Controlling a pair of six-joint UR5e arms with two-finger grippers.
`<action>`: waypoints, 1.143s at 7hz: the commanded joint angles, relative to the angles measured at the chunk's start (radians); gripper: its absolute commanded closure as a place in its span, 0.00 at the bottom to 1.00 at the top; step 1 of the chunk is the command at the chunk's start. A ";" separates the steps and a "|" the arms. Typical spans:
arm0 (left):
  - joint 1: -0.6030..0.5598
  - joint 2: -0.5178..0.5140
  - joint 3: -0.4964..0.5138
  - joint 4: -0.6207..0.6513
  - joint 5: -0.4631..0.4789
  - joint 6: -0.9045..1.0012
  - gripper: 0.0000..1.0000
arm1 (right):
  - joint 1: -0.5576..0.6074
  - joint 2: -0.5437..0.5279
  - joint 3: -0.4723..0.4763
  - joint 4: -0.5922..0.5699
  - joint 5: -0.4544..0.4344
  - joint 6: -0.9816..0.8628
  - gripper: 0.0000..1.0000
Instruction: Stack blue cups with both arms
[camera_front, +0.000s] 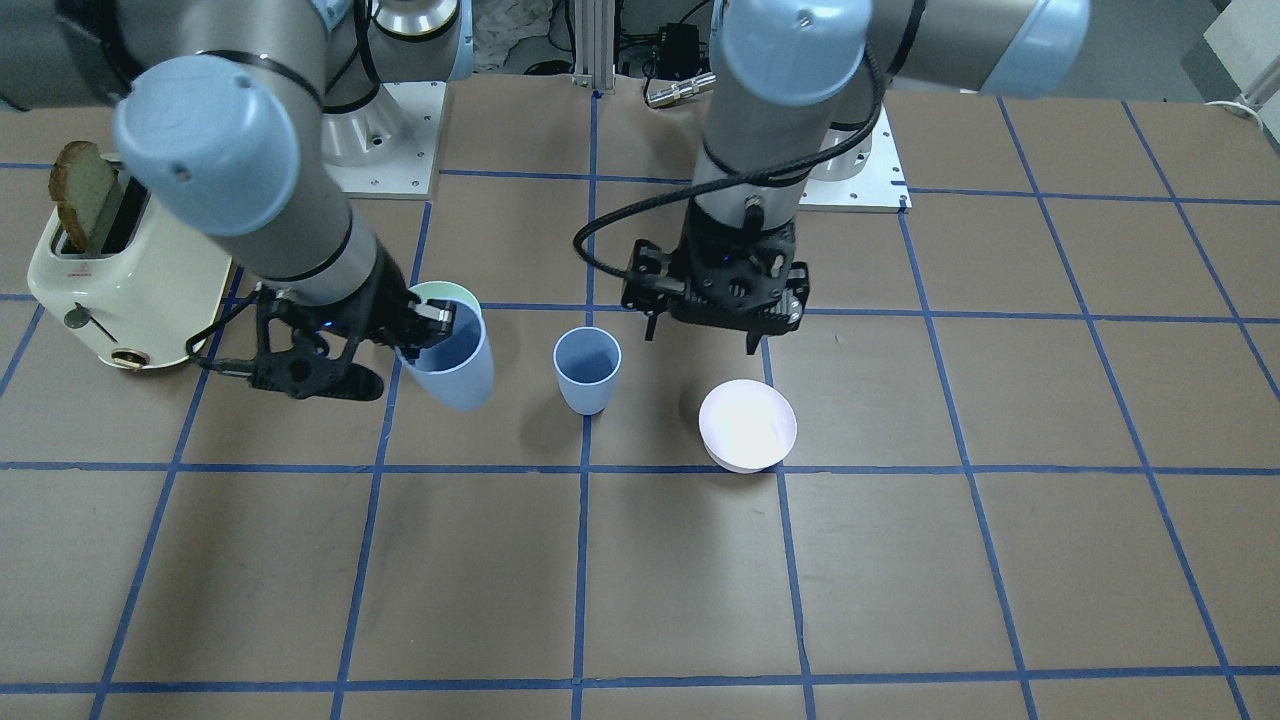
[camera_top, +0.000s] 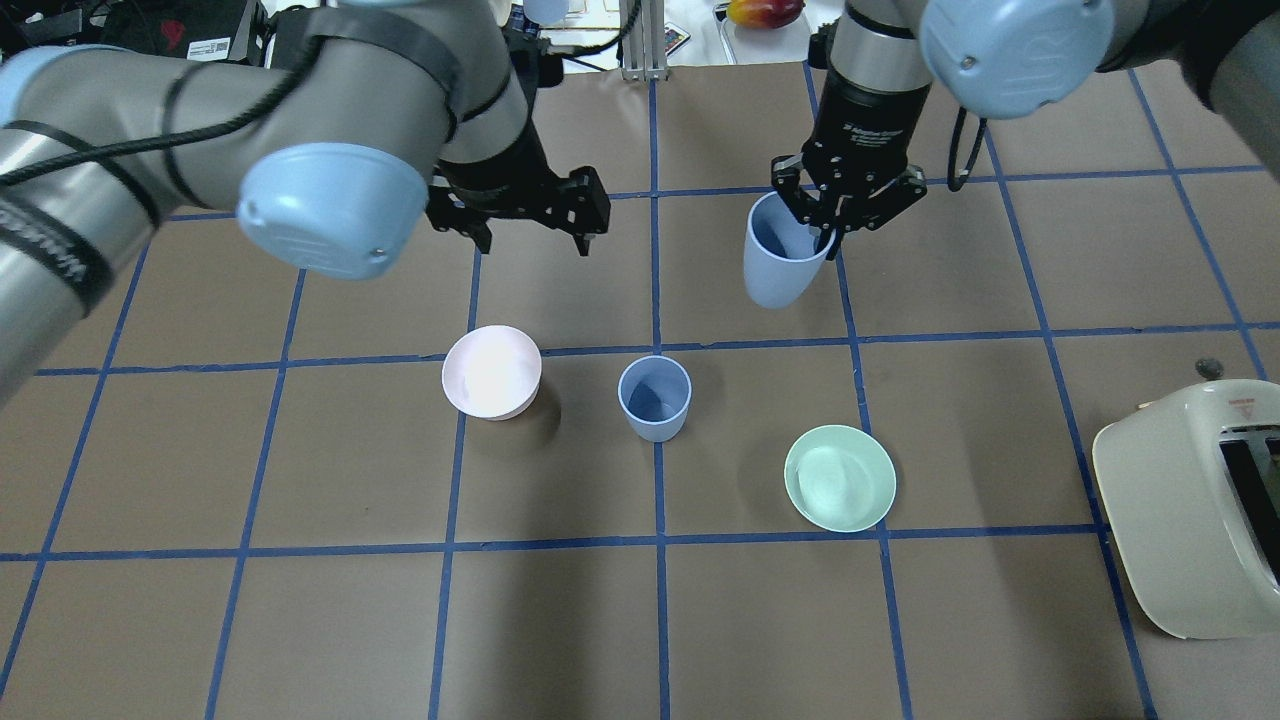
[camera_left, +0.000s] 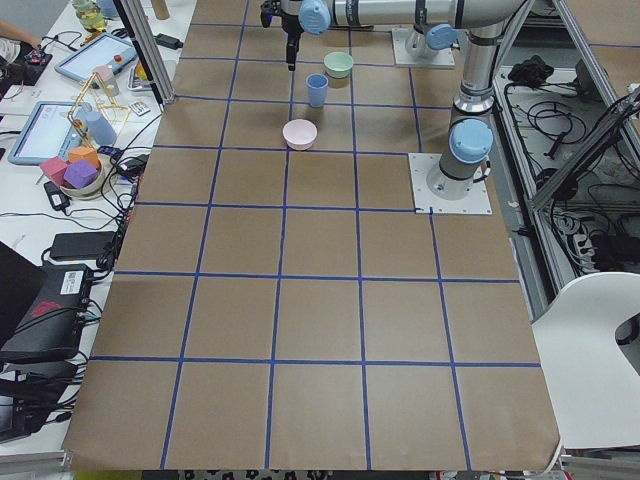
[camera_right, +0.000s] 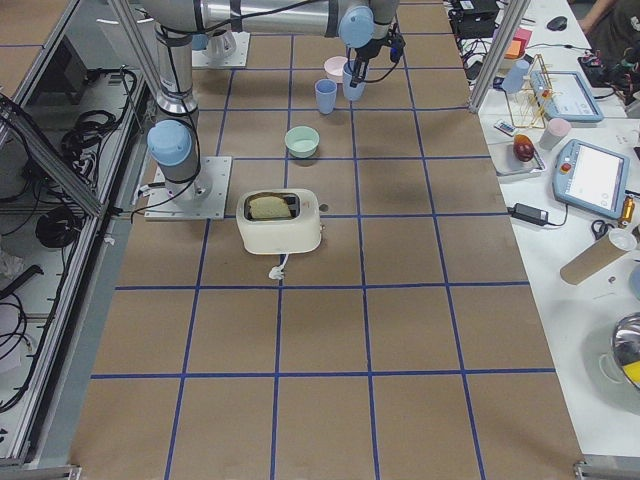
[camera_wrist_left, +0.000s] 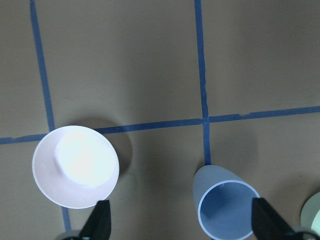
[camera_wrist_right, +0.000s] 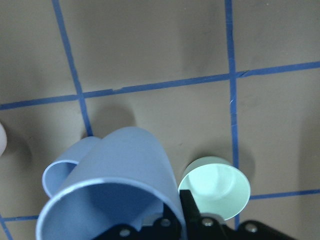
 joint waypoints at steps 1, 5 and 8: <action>0.121 0.106 -0.021 -0.110 0.001 0.090 0.00 | 0.156 0.005 0.017 -0.004 0.014 0.156 1.00; 0.158 0.148 -0.058 -0.093 0.053 0.110 0.00 | 0.195 0.008 0.143 -0.105 0.012 0.183 1.00; 0.155 0.148 -0.059 -0.107 0.055 0.109 0.00 | 0.195 0.022 0.146 -0.108 0.011 0.181 1.00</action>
